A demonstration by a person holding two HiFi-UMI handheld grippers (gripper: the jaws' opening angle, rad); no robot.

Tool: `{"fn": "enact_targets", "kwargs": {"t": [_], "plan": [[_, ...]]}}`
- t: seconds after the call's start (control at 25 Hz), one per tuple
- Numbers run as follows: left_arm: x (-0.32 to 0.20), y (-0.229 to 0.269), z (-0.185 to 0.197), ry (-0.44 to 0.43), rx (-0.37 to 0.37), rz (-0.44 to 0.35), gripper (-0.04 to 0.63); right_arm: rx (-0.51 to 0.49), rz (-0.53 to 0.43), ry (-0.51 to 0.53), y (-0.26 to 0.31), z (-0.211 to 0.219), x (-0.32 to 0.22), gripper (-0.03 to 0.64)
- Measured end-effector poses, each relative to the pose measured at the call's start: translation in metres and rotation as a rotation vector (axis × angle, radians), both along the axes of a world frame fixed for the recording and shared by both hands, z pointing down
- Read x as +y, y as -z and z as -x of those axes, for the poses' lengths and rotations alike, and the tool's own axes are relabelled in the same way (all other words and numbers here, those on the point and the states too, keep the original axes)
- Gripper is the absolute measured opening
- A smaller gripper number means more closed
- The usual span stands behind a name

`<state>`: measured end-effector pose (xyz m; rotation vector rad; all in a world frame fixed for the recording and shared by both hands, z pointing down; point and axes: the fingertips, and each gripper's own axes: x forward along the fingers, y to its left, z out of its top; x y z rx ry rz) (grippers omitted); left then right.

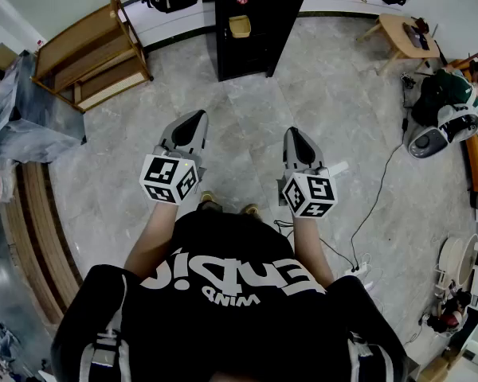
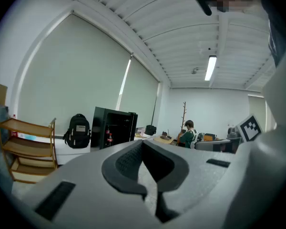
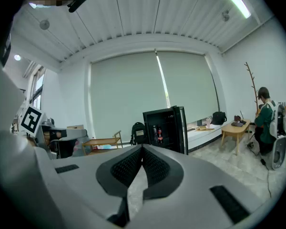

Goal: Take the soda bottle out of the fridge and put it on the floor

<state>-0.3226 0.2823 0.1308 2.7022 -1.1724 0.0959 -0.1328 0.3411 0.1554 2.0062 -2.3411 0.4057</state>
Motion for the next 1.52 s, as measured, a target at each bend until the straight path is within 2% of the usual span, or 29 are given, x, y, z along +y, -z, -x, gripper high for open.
{"fn": "enact_targets", "kwargs": {"t": [0.24,0.6,0.88,1.24,1.52], "plan": [[-0.009,-0.003,0.008,-0.023,0.015,0.008,0.006,-0.003,-0.015,0.008,0.001,0.015,-0.01,0.021],[-0.027,-0.007,0.024,-0.094,0.005,0.006,0.006,0.005,0.001,-0.049,-0.012,0.035,-0.021,0.023],[-0.055,-0.015,0.019,-0.135,-0.01,0.007,0.006,-0.012,-0.004,-0.099,-0.019,0.029,-0.039,0.022],[-0.126,-0.023,-0.03,-0.152,-0.01,0.014,0.006,-0.034,-0.013,-0.114,-0.029,-0.023,-0.111,0.023],[-0.228,-0.016,-0.079,-0.11,-0.021,0.02,0.006,-0.062,-0.011,-0.094,-0.023,-0.081,-0.212,0.022]]}}
